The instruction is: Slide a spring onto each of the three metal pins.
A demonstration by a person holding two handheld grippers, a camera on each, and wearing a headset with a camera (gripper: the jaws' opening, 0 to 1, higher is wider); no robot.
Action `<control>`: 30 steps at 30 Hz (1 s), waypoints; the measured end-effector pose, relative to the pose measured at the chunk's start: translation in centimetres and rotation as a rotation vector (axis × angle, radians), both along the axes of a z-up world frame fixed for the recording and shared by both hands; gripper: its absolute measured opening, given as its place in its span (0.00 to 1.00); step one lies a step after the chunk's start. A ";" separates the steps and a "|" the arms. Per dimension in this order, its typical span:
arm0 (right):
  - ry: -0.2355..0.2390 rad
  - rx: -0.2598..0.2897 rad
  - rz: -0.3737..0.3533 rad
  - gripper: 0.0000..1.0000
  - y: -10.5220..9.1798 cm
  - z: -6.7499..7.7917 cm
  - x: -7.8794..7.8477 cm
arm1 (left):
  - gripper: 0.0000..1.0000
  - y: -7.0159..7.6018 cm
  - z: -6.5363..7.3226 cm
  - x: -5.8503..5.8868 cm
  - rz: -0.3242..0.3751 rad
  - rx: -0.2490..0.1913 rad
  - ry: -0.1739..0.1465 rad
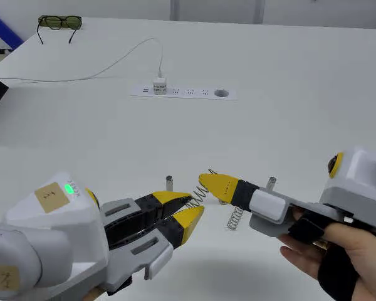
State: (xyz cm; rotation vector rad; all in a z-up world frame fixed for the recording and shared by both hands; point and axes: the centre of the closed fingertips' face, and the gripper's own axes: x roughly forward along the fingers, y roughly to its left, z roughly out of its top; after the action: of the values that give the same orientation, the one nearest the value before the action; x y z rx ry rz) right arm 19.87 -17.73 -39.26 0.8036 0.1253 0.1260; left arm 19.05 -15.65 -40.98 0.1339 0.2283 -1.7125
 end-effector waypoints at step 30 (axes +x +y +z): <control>0.019 -0.416 -0.031 0.11 -2.0 -0.4 5.1 | 0.52 1.4 -4.0 2.2 0.105 0.163 -0.063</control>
State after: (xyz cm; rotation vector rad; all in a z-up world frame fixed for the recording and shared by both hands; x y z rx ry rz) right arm 24.96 -19.69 -39.70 0.3912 0.1508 0.0598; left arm 21.23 -14.24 -44.93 0.2905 0.3226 -1.5815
